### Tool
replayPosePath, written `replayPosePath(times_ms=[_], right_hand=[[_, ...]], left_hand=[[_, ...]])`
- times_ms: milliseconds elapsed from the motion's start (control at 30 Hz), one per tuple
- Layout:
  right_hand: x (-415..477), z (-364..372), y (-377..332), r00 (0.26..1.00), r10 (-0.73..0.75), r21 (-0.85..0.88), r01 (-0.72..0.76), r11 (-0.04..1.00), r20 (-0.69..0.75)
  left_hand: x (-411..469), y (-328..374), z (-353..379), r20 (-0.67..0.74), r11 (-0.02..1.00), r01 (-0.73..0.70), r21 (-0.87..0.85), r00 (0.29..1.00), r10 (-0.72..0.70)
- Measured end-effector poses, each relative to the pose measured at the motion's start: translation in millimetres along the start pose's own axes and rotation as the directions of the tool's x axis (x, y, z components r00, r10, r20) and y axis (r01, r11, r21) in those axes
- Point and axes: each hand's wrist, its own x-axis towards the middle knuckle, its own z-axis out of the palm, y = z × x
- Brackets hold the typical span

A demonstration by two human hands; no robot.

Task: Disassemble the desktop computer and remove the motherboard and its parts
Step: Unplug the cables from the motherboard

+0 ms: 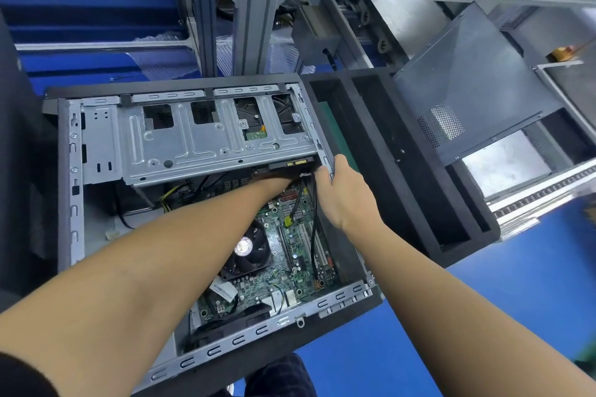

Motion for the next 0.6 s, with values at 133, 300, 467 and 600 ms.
replayPosePath(times_ms=[133, 300, 467, 600], right_hand=[[-0.6, -0.5, -1.2, 1.000, 0.005, -0.004, -0.005, 1.000, 0.001], [-0.1, -0.1, -1.3, 1.000, 0.019, -0.014, -0.020, 1.000, -0.008], [0.6, 1.6, -0.5, 1.000, 0.031, -0.022, -0.031, 0.999, -0.005], [1.3, 1.5, 0.5, 0.999, 0.033, -0.023, -0.033, 0.999, -0.004]], left_hand=[[2.7, -1.3, 5.1, -0.045, 0.921, -0.383, 0.074, 0.921, 0.387], [2.9, -3.6, 0.2, -0.056, 0.940, -0.329, -0.090, 0.944, 0.325], [-4.6, -7.2, -0.1, -0.044, 0.935, -0.352, -0.052, 0.936, 0.350], [-5.9, -12.3, 1.1, -0.043, 0.922, -0.385, 0.040, 0.921, 0.387]])
